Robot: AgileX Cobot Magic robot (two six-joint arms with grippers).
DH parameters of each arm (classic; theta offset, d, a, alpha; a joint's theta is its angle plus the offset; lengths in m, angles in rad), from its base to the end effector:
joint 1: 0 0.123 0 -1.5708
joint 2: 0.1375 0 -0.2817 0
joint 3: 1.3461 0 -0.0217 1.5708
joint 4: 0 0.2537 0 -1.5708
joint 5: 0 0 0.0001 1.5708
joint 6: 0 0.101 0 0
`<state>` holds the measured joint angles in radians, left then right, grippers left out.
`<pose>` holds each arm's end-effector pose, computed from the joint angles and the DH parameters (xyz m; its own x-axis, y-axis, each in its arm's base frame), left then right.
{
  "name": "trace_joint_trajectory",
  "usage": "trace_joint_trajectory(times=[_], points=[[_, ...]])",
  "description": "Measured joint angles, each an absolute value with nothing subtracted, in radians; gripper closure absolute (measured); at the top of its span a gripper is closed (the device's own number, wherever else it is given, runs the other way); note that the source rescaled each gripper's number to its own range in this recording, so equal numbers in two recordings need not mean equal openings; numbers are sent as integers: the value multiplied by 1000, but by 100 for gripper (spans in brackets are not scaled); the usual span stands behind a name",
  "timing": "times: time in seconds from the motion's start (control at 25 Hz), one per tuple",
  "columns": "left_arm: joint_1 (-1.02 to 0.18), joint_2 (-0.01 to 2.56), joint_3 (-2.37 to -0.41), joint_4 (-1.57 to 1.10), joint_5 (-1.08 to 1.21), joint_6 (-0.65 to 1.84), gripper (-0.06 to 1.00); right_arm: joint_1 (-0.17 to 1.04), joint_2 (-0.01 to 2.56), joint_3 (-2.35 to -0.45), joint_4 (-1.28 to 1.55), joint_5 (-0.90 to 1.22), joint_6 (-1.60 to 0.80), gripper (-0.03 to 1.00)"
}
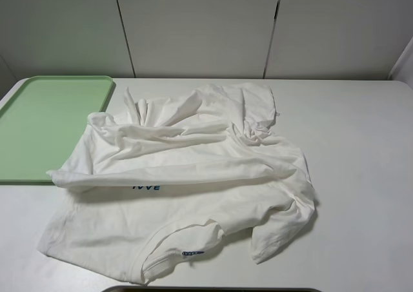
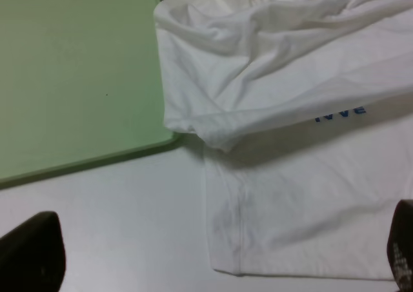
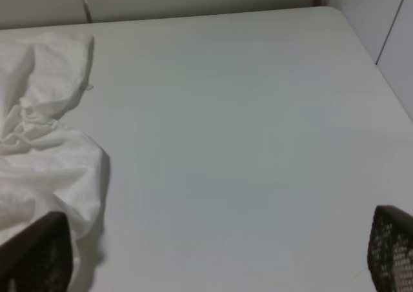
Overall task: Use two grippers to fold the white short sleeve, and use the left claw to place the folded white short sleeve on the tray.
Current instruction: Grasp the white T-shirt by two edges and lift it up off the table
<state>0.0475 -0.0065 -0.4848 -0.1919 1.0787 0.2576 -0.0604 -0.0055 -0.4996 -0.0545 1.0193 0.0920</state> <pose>0.0097 -0.0165 0.2695 -0.4490 0.1418 -0.8822 0.1778 0.9818 0.0673 0.0106 -0.0053 0.2779 -0.4055 0.0879 -0.9099 0.1284 0.9910 0.0386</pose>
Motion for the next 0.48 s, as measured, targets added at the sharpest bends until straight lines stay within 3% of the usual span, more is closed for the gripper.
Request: trace_joint_trajectory(times=[0.24,0.48], points=[[48,-4,-493,-192,1079,237,-6,-60,0,-531,-51,1027,92,-3],[48,128,-630,-192,1079,184,-5,-60,208,-731,-35,1049,28,-3]])
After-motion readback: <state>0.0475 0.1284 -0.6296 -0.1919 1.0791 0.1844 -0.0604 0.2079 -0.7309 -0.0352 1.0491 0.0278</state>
